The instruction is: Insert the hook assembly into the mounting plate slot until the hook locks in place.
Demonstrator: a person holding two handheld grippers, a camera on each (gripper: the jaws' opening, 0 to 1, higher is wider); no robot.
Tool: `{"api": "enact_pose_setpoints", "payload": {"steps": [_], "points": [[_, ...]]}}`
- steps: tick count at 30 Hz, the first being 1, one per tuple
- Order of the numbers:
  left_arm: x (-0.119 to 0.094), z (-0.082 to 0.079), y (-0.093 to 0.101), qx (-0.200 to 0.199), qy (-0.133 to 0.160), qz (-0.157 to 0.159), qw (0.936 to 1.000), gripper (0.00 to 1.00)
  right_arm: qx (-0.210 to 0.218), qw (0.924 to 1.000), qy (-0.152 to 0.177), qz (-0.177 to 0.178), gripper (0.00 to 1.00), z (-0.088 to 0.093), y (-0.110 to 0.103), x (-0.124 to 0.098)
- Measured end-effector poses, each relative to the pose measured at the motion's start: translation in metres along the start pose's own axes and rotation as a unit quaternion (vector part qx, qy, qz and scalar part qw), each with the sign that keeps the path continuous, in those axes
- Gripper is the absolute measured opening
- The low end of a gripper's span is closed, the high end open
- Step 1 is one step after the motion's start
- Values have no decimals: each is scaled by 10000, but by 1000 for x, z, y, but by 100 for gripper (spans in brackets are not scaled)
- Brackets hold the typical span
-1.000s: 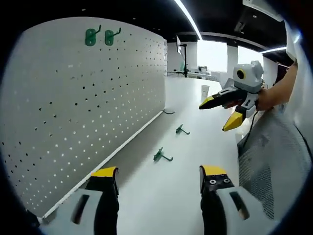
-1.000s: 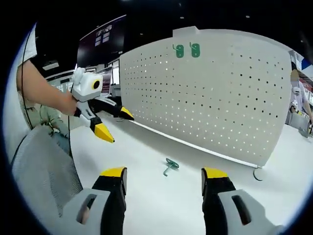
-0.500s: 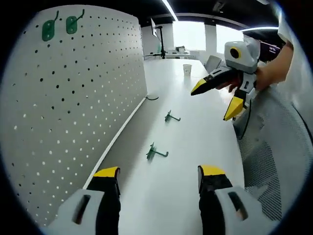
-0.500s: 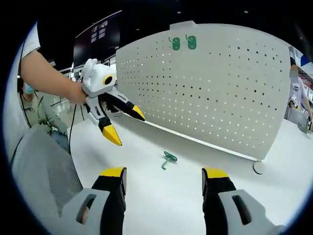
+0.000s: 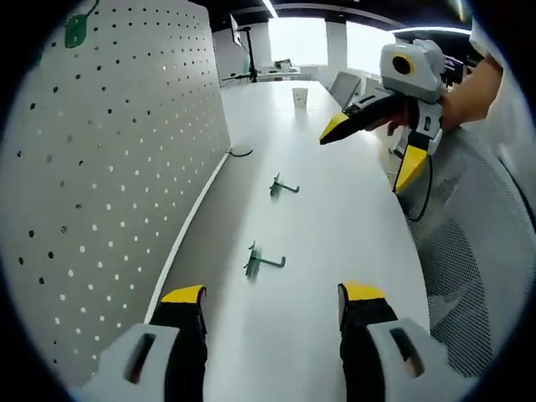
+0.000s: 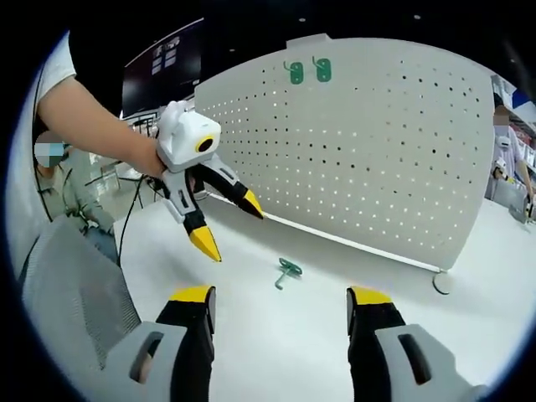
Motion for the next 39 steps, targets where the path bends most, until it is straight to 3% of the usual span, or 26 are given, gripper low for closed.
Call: {"api": "enact_pose_setpoints", "payload": {"steps": [14,25,39], "points": [[24,-4,-9,427,-411,260,9979,66,74,9999,-2,70,69,1,3,0],[45,3,-8,773,-913,545,9913,67,196,9997,-33,167,77,3,6,1],[67,7,-10,1012,-1336,768,9829,65,348,9992,14,210,75,3,10,-1]]}}
Point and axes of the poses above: the point that each gripper's makers call its tool centre point, and the gripper's own axes: x roughly forward along the fingers, y roughly to its right, z roughly out of its underside, the point moved 2 cm from there along -x, roughly backward along the fingers, and after that the axes turned 6 degrees about -x, right-handed, at the moved point
